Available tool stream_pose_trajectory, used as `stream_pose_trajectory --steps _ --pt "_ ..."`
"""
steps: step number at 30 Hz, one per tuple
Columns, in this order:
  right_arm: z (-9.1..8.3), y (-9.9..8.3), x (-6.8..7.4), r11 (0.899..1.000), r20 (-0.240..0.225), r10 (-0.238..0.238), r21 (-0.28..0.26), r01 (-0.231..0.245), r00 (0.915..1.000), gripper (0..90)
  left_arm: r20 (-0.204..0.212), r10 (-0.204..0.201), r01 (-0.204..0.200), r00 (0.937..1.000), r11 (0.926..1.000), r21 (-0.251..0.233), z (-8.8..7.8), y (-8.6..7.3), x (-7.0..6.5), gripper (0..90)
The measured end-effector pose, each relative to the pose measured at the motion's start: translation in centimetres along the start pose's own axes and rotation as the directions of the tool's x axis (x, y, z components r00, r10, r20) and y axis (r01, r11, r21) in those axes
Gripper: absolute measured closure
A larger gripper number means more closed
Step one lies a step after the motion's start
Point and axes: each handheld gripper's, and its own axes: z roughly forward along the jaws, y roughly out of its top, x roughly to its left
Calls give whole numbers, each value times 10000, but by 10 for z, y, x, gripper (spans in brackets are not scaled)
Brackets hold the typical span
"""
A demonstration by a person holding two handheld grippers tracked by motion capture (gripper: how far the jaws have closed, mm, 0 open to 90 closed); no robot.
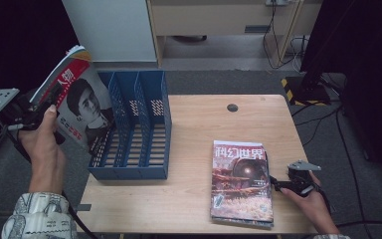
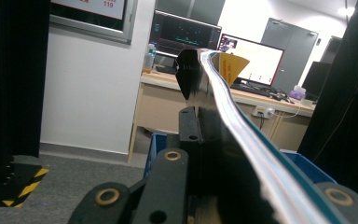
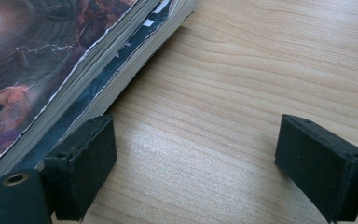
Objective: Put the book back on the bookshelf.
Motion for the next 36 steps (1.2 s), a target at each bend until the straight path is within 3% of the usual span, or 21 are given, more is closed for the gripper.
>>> stream_pose_trajectory --steps 11,19,36 --pt "0 0 0 10000 6 4 0 -4 10000 127 -259 137 -136 9996 9999 16 -2 -4 9 865" --pt "0 0 0 10000 7 19 -4 -19 10000 127 -173 26 -25 9998 10000 85 3 -12 9 865" --pt "0 0 0 10000 16 13 2 -13 10000 127 -598 138 -131 9981 9999 113 11 -28 14 864"
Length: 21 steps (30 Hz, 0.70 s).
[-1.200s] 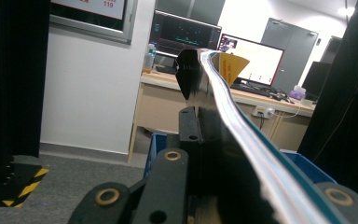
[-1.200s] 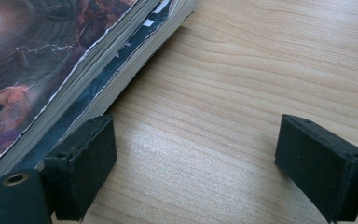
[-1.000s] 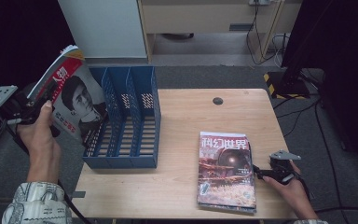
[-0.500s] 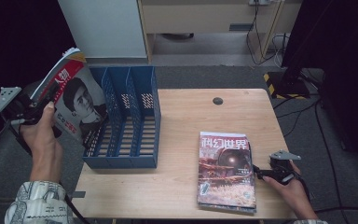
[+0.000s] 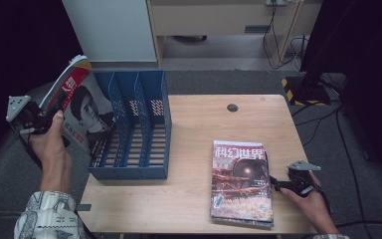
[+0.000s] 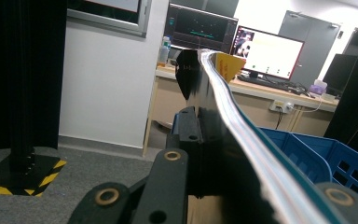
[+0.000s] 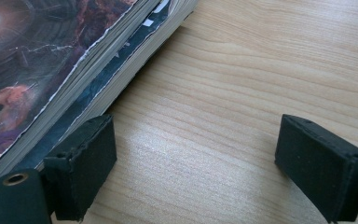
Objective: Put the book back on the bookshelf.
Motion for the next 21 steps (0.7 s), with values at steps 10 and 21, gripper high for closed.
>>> stream_pose_trajectory --steps 10,21 --pt "0 0 0 10000 0 3 2 -3 10000 127 34 -10 10 10000 10000 -94 0 -2 -1 863" --pt "0 0 0 10000 -1 -9 -7 9 10000 127 27 -102 102 9999 9999 -53 6 -19 0 863"
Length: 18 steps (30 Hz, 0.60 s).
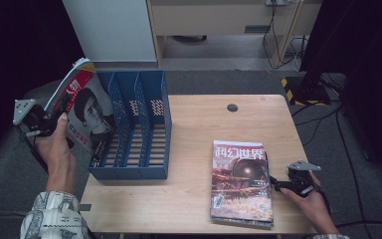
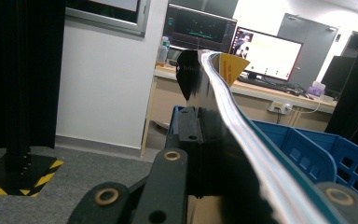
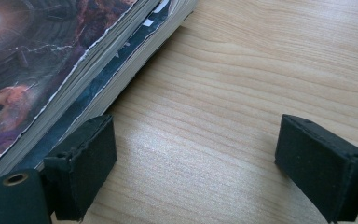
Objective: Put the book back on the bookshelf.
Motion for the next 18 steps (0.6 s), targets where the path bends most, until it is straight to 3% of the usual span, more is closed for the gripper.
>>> stream_pose_trajectory --steps 13,18 --pt "0 0 0 10000 3 6 6 -6 10000 127 10 127 -128 9999 9994 314 2 -23 2 861" --pt "0 0 0 10000 0 14 7 -14 10000 127 15 -149 148 9999 9993 336 4 -32 4 859"
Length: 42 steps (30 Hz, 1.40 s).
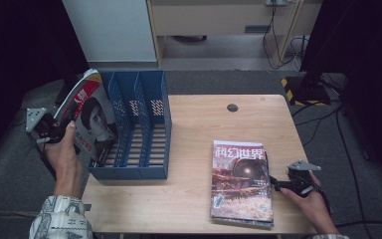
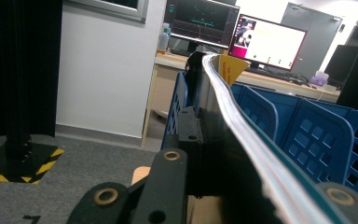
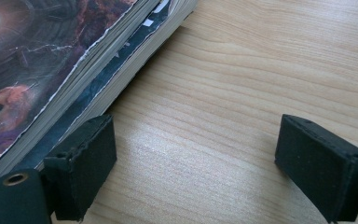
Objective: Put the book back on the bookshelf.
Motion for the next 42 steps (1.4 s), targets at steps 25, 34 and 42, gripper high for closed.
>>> stream_pose_trajectory --steps 25,34,42 --pt "0 0 0 10000 24 3 -21 -3 10000 127 -143 -367 371 9992 9989 289 5 -15 4 830" --pt "0 0 0 10000 40 -18 -31 18 10000 127 -58 -271 273 9996 9984 505 6 -14 4 803" --pt "0 0 0 10000 42 -17 -30 17 10000 127 -6 -108 109 9999 9979 636 5 -16 5 768"
